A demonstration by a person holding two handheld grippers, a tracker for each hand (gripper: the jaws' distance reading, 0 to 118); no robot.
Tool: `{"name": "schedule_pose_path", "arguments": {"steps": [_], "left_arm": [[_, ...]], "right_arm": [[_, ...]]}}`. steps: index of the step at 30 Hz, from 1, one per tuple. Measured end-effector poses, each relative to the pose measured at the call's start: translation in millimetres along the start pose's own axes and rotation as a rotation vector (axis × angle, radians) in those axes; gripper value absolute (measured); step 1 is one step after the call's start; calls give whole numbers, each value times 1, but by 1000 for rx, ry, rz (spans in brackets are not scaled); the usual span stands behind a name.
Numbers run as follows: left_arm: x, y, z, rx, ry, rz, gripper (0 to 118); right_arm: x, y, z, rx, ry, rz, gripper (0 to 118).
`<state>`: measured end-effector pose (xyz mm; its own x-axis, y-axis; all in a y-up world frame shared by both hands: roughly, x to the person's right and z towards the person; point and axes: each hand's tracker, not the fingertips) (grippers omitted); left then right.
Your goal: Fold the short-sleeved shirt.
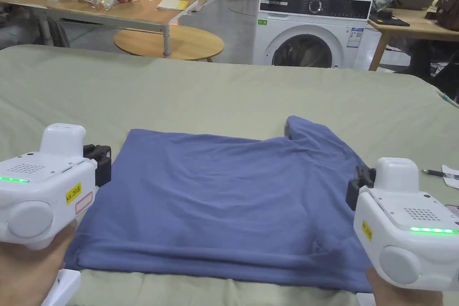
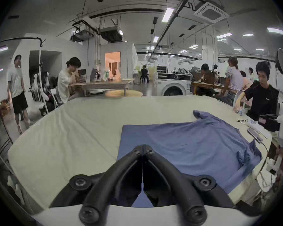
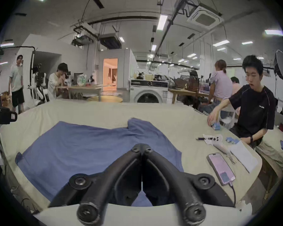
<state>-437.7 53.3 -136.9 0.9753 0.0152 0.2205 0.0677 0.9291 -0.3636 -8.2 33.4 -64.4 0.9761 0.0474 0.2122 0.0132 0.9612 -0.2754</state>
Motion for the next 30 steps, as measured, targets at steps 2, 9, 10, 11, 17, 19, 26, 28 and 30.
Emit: {"name": "schedule_pose_path", "arguments": {"steps": [2,9,10,11,17,19,26,28,30], "left_arm": [[-1,-2,1,-38,8,-3,0],[-29,-13,0,-281,-15,87,0],[-33,-14,-1,-323,-14,105,0],[-36,-16,-2,-390,-30,107,0],[-56,-31,-13,-623,-13,127,5],[-62,-39,-19,-730,-38,175,36],[-71,-79,-38,-845,67,202,55],[-69,-81,-36,-823,54,203,55],[-64,-79,-32,-800,53,154,55]], "right_arm": [[-2,0,1,-4,11,5,0],[-1,-6,-1,-92,24,3,0],[-1,-7,-2,-107,23,6,0],[-1,-8,-3,-118,30,7,0],[-4,-17,-6,-176,34,25,0],[-3,-20,-7,-189,35,27,0],[-3,-30,-5,-226,35,41,0],[0,-30,-4,-239,38,43,0],[5,-29,-1,-262,42,45,0]]}}
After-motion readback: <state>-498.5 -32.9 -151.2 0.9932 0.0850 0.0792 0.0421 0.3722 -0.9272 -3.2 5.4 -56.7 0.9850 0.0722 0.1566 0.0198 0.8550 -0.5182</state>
